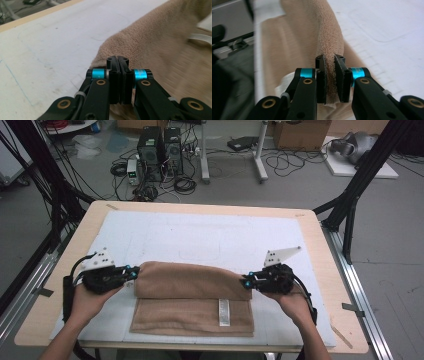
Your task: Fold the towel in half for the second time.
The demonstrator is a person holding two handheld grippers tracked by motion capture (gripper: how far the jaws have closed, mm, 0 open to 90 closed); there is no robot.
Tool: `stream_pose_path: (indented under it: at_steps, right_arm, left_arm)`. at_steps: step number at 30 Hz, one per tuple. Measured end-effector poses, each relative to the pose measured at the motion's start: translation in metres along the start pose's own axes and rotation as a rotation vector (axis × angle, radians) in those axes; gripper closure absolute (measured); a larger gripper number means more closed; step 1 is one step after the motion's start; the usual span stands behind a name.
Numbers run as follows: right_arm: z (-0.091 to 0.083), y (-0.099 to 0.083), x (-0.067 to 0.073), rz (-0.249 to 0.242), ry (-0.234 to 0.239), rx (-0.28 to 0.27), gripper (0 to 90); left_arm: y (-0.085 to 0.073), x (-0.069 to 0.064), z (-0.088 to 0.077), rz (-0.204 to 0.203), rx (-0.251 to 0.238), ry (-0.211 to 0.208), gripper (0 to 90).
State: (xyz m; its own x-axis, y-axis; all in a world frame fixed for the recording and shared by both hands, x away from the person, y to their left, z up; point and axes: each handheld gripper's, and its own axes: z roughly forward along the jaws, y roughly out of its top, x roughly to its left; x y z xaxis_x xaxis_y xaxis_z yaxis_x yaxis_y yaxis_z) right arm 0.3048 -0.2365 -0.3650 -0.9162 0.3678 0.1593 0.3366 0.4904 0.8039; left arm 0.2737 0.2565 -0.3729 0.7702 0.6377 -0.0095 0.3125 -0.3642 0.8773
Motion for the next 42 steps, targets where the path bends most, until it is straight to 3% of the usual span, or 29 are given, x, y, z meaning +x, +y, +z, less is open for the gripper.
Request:
stream_pose_path:
  at_steps: [3,5,8,10,12,18,21,24,28,31,33,35,36,38,42]
  right_arm:
    - [-0.009,-0.007,0.025,-0.034,0.039,0.007,74.1]
    - [-0.015,-0.01,0.036,-0.039,0.06,0.005,68.8]
    - [-0.023,-0.008,0.047,-0.064,0.056,-0.013,66.1]
    - [-0.023,-0.006,0.047,-0.072,0.038,-0.005,64.6]
    - [-0.016,-0.004,0.04,-0.075,0.014,0.019,60.6]
    - [0.012,-0.012,0.008,-0.025,-0.083,0.047,48.9]
    - [0.024,-0.016,-0.009,0.002,-0.118,0.053,44.5]
    - [0.037,-0.02,-0.024,0.012,-0.185,0.087,40.9]
    - [0.048,-0.023,-0.036,0.026,-0.208,0.11,38.6]
    - [0.058,-0.024,-0.04,0.026,-0.195,0.149,38.3]
    - [0.062,-0.026,-0.043,0.037,-0.189,0.157,41.1]
    - [0.063,-0.026,-0.043,0.045,-0.166,0.155,57.1]
    - [0.062,-0.026,-0.043,0.036,-0.158,0.153,70.9]
    - [0.059,-0.023,-0.041,0.021,-0.149,0.156,80.2]
    - [0.046,-0.015,-0.034,0.006,-0.145,0.134,82.5]
  left_arm:
    - [-0.014,-0.024,-0.026,0.026,-0.013,-0.048,85.9]
    - [-0.018,-0.034,-0.039,0.027,-0.03,-0.061,75.0]
    - [-0.019,-0.039,-0.048,0.032,-0.042,-0.057,68.0]
    - [-0.017,-0.036,-0.044,0.04,-0.023,-0.044,65.7]
    - [-0.016,-0.032,-0.036,0.049,-0.008,-0.034,64.6]
    - [-0.02,-0.016,0.0,0.016,0.021,-0.009,60.6]
    - [-0.019,-0.005,0.021,-0.006,0.056,0.029,55.6]
    - [-0.019,0.005,0.04,-0.016,0.091,0.056,51.0]
    - [-0.022,0.013,0.062,-0.008,0.176,0.055,47.0]
    - [-0.027,0.015,0.076,0.005,0.238,0.05,49.8]
    - [-0.026,0.013,0.078,0.019,0.232,0.042,63.8]
    - [-0.024,0.01,0.079,0.033,0.231,0.058,77.9]
    - [-0.023,0.009,0.079,0.035,0.233,0.061,81.3]
    - [-0.019,0.009,0.074,0.022,0.215,0.064,82.9]
    - [-0.002,0.012,0.054,-0.021,0.096,0.06,83.3]
